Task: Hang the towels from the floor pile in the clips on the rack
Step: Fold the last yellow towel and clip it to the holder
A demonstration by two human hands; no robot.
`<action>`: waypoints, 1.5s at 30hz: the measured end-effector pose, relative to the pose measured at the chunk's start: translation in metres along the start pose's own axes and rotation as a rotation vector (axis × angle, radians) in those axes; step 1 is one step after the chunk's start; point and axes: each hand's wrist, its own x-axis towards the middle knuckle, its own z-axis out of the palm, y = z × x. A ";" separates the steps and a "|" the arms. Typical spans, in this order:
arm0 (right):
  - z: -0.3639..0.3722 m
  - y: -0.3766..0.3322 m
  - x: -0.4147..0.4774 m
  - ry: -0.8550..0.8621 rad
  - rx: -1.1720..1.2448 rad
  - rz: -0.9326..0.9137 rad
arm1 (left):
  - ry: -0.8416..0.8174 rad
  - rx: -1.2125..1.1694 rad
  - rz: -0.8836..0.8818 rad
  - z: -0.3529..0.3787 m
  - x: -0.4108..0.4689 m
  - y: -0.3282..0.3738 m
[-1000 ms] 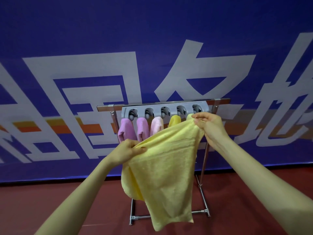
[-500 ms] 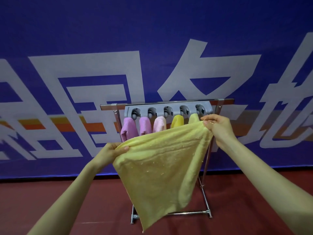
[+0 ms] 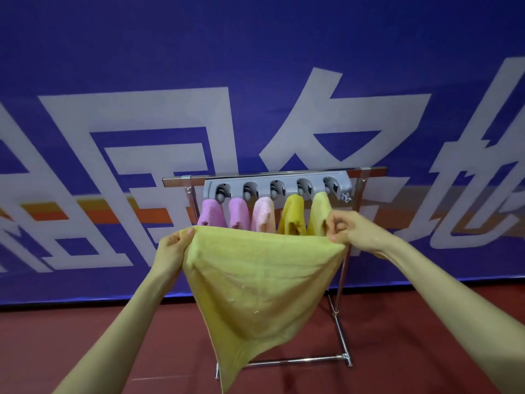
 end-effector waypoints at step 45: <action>0.087 -0.069 -0.001 0.182 0.065 -0.263 | -0.391 -0.213 -0.057 0.103 -0.083 0.039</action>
